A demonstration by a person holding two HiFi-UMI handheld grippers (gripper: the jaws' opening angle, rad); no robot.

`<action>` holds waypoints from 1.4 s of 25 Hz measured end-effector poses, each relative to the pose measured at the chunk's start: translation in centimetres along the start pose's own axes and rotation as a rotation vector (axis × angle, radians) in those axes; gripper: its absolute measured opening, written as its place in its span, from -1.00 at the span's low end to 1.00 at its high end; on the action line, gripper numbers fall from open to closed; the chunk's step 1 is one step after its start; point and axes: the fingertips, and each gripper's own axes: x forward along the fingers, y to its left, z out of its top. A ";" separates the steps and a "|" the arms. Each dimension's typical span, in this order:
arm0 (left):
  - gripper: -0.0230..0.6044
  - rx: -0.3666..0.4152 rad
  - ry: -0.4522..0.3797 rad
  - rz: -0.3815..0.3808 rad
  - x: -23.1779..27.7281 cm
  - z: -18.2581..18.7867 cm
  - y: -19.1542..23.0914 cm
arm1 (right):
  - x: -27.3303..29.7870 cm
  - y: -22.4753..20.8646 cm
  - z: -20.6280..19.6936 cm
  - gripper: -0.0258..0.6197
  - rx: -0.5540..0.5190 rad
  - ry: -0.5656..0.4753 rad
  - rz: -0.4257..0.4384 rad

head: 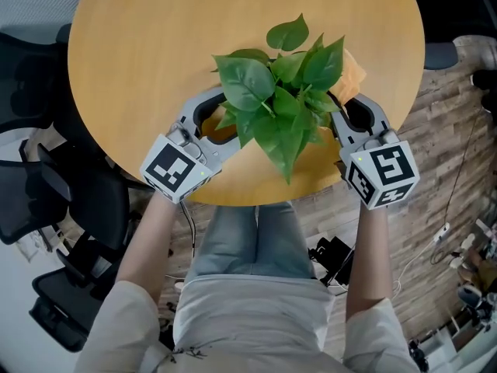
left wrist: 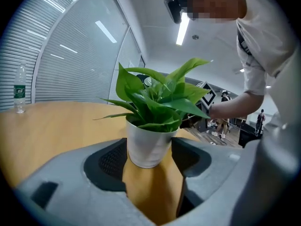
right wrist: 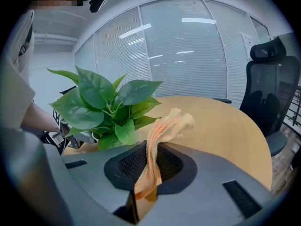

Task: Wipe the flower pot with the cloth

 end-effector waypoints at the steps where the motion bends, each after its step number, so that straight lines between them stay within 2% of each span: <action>1: 0.00 0.006 0.001 -0.008 0.1 0.0 0.0 | 0.4 0.2 0.0 -0.78 -0.005 0.002 0.010; 6: 0.00 -0.007 0.000 -0.028 0.1 -0.1 0.1 | 1.6 1.2 0.1 -0.78 -0.020 0.012 0.068; 18: 0.00 -0.017 -0.020 -0.033 0.4 -0.1 -0.4 | 1.9 3.0 -0.7 -0.78 -0.034 0.029 0.110; 35: 0.00 -0.048 -0.038 0.032 0.5 0.0 -0.6 | 0.8 4.5 -1.9 -0.78 -0.046 0.048 0.123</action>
